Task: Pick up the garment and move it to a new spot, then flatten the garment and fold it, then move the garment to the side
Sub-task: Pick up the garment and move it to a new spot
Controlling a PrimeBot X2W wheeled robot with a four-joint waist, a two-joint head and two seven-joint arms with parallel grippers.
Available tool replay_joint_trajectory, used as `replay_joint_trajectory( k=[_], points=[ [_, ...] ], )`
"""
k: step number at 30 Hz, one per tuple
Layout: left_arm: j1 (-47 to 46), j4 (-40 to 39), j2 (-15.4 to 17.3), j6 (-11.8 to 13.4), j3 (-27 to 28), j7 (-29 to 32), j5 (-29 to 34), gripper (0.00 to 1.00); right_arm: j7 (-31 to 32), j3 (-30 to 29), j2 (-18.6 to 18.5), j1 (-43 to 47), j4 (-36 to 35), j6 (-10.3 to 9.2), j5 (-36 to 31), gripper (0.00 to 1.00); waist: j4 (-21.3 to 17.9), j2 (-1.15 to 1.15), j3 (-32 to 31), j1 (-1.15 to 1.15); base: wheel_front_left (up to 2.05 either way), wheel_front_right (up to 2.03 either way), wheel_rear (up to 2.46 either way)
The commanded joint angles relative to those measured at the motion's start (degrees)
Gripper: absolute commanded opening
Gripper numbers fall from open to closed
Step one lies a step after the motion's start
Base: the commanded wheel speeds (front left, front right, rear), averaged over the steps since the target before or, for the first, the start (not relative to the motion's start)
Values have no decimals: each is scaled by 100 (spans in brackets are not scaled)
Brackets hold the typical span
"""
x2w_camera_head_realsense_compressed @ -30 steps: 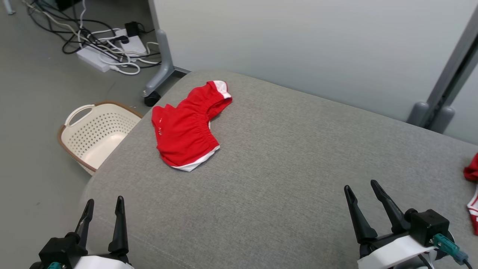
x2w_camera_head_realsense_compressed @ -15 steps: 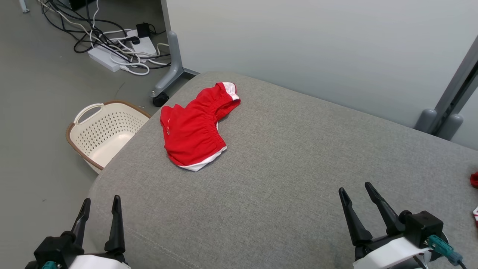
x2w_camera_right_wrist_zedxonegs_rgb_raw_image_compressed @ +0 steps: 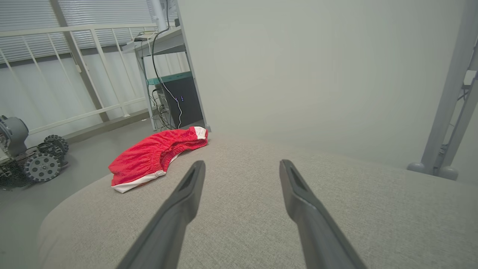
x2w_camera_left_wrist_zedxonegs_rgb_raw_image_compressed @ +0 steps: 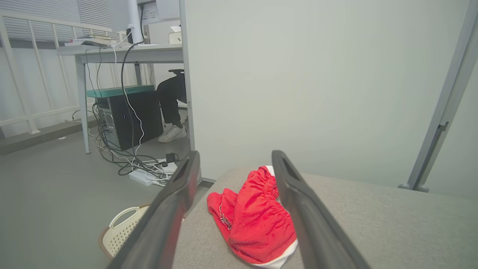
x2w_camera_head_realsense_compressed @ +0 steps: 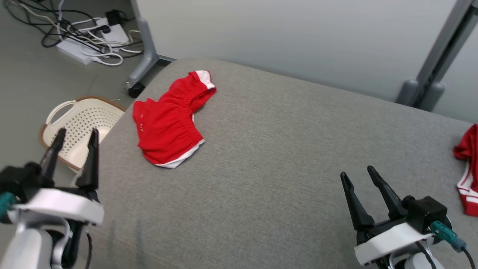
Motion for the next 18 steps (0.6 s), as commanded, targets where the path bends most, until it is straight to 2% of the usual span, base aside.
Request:
replay_joint_trajectory(
  k=[1, 9, 18],
  points=[
    [-221, 66, 63, -54, 60, 93, -115, 100, 0, 6, -62, -105, -18, 2, -32, 100, -259, 0, 211, 0, 0, 0, 0],
    [-1279, 851, 617, -283, 99, 976, -620, 100, 0, -71, -150, -418, -119, 2, -87, 100, -971, 0, 699, 0, 0, 0, 0],
    [-2317, 2184, 1203, -398, 127, 1974, -1565, 100, 0, -88, -168, -744, -204, 2, -142, 100, -1731, 0, 1199, 0, 0, 0, 0]
  ],
)
